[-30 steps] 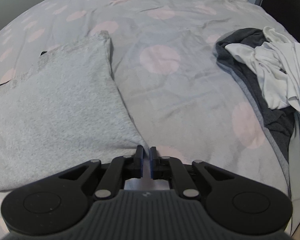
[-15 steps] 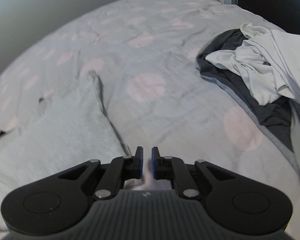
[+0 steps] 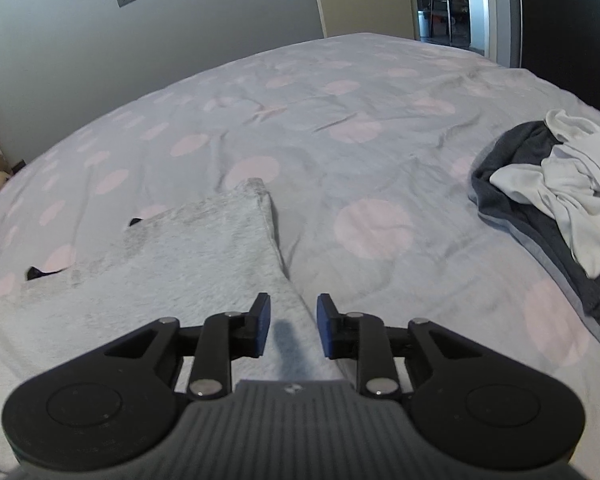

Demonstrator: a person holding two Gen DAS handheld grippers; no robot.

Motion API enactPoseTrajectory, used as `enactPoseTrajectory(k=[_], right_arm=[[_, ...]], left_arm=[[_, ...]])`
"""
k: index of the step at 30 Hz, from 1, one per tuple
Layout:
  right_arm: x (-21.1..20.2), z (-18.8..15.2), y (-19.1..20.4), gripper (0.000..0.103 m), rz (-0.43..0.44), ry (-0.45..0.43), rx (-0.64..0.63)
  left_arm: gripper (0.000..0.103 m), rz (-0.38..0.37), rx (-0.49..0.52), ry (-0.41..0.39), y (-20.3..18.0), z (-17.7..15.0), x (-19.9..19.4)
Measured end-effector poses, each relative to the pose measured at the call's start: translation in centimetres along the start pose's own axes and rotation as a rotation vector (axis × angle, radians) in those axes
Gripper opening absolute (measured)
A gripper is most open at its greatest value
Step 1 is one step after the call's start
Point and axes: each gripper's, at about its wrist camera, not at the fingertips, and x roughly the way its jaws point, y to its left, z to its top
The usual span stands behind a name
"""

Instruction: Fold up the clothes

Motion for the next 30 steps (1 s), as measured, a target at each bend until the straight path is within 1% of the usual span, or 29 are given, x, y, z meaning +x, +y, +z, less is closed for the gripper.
enactPoseTrajectory(k=[2, 4, 7, 10, 13, 19, 21, 27, 30], right_arm=[[0.9, 0.1, 0.0, 0.031, -0.01, -0.01, 0.015], [1.6, 0.3, 0.2, 0.035, -0.012, -0.024, 0.023], [2.3, 0.4, 0.7, 0.043, 0.014, -0.041, 0.01], [2.8, 0.5, 1.3, 0.046, 0.038, -0.062, -0.033], [3.8, 0.8, 1.5, 0.046, 0.052, -0.063, -0.038], [6.1, 1.6, 1.3, 0.046, 0.079, -0.068, -0.001], [6.8, 1.7, 1.3, 0.046, 0.081, -0.07, -0.008], [8.3, 1.9, 1.4, 0.047, 0.087, -0.062, -0.02], [8.7, 1.9, 1.6, 0.049, 0.086, -0.06, -0.033]], left_arm=[[0.064, 0.001, 0.012, -0.006, 0.3, -0.1, 0.7], [0.063, -0.003, -0.019, 0.006, 0.9, 0.1, 1.5], [0.063, -0.017, -0.074, 0.005, 1.8, 0.5, 2.5], [0.063, -0.013, -0.077, -0.007, 1.9, 0.8, 3.6], [0.063, 0.009, -0.046, 0.0, 1.7, 0.8, 4.8], [0.063, 0.018, -0.052, 0.027, 2.7, 0.4, 6.0], [0.062, 0.014, -0.064, 0.035, 2.9, 0.3, 6.3], [0.062, 0.0, -0.018, 0.034, 2.4, 0.1, 6.6], [0.062, 0.002, -0.017, 0.038, 2.3, 0.0, 6.8]])
